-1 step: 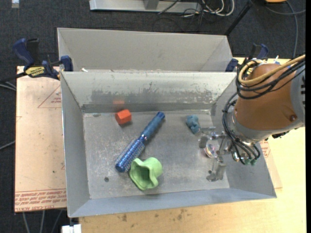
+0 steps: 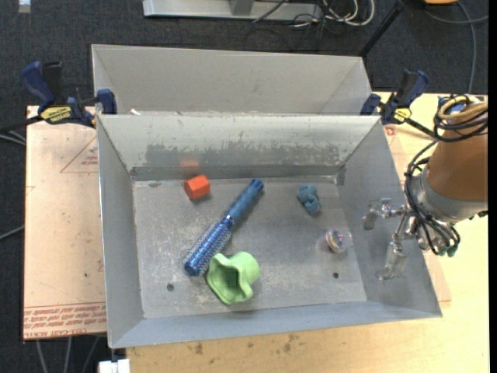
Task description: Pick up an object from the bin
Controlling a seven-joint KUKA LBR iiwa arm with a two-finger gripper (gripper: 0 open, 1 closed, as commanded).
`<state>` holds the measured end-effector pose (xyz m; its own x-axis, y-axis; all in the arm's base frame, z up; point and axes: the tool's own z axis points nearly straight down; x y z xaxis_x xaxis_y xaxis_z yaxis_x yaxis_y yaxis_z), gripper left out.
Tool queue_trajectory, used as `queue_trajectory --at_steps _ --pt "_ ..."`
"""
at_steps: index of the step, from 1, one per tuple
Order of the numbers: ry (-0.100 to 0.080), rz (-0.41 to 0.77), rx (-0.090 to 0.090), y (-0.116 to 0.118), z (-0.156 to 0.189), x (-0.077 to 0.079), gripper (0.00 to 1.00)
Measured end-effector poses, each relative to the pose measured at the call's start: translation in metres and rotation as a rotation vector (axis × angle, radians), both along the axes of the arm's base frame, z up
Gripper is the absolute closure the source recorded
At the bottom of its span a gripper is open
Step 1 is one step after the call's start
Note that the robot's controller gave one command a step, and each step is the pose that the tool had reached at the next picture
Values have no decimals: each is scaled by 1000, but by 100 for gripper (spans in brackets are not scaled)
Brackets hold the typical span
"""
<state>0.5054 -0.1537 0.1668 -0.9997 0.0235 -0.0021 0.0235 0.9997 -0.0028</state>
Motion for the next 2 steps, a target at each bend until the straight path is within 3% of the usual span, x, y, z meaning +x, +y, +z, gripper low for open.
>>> queue_trajectory --at_steps 1,2 --pt "1 113 7 68 -45 41 0" --pt "-2 292 2 18 -98 112 0"
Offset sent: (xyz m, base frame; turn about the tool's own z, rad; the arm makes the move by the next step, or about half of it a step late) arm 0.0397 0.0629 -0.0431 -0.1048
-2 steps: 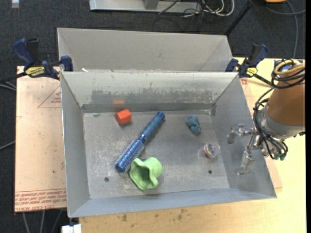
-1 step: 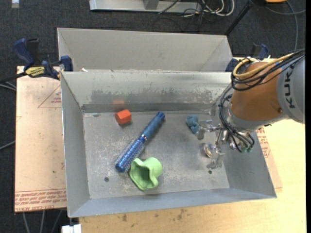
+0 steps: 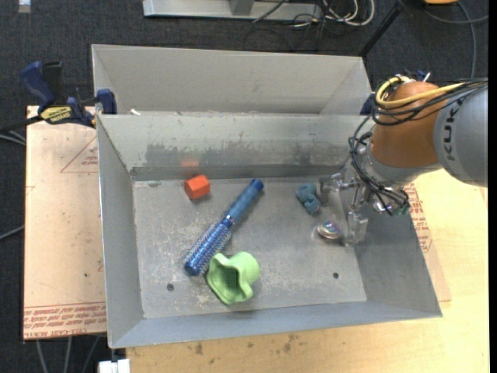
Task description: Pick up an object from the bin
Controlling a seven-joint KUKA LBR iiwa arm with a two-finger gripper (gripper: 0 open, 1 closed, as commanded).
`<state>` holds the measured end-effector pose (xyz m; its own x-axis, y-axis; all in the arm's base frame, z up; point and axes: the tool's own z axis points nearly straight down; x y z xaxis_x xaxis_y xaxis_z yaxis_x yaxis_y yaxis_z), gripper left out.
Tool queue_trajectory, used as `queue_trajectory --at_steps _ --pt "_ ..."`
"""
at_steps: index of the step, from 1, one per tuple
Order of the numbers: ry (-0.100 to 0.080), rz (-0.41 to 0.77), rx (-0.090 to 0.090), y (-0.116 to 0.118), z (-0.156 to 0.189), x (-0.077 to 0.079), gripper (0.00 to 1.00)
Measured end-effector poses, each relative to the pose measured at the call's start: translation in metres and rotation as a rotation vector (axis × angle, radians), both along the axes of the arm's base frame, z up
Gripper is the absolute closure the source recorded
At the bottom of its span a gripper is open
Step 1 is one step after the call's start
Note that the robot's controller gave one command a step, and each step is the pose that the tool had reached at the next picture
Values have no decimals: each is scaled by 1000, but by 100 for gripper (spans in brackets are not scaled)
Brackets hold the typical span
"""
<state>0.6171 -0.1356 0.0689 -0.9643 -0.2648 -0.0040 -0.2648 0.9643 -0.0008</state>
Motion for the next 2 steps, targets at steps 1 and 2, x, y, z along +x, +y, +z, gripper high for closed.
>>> queue_trajectory --at_steps 1,2 --pt "3 -115 3 32 1 -22 0" --pt "7 85 0 12 19 -110 0"
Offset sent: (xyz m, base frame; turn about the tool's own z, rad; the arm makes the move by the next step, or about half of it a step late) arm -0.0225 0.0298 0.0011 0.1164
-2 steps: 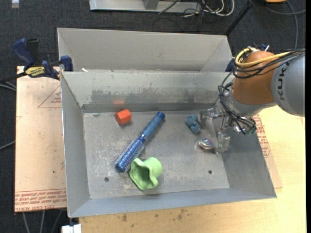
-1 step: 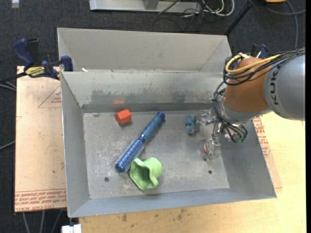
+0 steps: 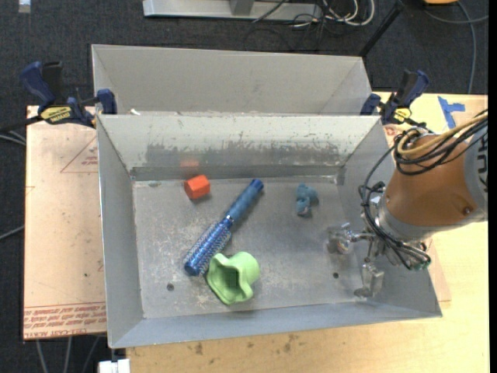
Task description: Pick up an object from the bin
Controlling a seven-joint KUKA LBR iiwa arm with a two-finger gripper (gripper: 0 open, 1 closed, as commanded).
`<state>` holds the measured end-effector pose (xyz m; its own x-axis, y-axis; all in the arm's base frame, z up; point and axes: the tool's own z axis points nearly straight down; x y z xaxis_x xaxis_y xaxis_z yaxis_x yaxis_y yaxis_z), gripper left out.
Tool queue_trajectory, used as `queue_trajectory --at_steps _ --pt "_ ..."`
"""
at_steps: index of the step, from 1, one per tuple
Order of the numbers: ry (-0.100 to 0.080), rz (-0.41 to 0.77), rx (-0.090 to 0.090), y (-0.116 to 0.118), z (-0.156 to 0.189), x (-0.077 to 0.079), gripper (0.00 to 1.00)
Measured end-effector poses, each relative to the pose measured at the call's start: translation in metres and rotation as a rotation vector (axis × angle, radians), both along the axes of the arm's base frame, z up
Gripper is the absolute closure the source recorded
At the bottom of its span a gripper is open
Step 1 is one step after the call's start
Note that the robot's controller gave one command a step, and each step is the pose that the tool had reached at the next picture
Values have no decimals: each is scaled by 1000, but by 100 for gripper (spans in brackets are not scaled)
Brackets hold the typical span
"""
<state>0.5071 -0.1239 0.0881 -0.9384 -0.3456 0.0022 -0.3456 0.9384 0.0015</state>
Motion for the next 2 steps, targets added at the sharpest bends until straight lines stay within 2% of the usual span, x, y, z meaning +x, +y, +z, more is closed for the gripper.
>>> queue_trajectory --at_steps 1,2 --pt "-4 83 5 103 -19 19 0" --pt "-12 33 -5 -9 39 48 0"
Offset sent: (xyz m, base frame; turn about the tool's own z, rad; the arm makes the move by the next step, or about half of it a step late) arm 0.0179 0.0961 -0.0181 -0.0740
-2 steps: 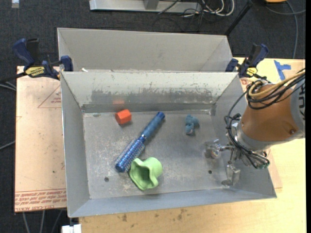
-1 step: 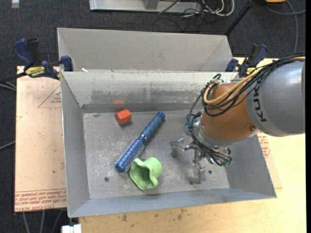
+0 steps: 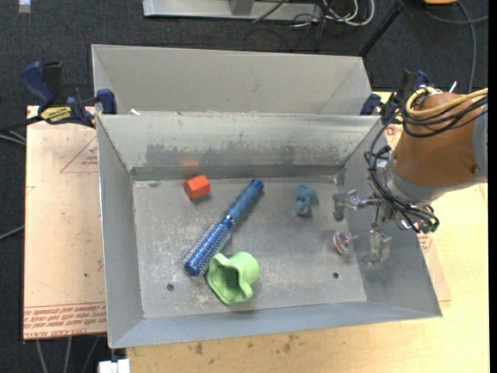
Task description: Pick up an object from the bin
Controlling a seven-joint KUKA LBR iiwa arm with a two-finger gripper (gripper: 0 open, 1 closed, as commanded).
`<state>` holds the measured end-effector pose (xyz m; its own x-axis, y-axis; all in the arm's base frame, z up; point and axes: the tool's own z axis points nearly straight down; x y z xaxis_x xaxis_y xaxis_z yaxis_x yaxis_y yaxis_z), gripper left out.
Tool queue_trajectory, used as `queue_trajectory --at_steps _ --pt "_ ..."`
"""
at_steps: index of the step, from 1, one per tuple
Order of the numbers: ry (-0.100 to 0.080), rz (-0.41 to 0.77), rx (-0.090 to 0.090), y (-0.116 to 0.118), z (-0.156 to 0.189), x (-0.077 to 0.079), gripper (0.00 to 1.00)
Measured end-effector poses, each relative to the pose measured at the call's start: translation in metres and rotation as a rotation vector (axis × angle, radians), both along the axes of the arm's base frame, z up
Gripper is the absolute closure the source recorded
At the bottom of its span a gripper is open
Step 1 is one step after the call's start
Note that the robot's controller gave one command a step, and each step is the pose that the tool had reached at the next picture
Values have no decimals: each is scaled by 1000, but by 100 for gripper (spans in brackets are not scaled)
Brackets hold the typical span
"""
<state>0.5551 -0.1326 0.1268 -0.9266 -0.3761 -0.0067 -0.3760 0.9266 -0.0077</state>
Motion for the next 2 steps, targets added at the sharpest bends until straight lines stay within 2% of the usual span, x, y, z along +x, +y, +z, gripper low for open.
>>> queue_trajectory --at_steps 1,2 --pt "5 149 6 18 -58 69 0" --pt "3 13 6 14 -56 83 0"
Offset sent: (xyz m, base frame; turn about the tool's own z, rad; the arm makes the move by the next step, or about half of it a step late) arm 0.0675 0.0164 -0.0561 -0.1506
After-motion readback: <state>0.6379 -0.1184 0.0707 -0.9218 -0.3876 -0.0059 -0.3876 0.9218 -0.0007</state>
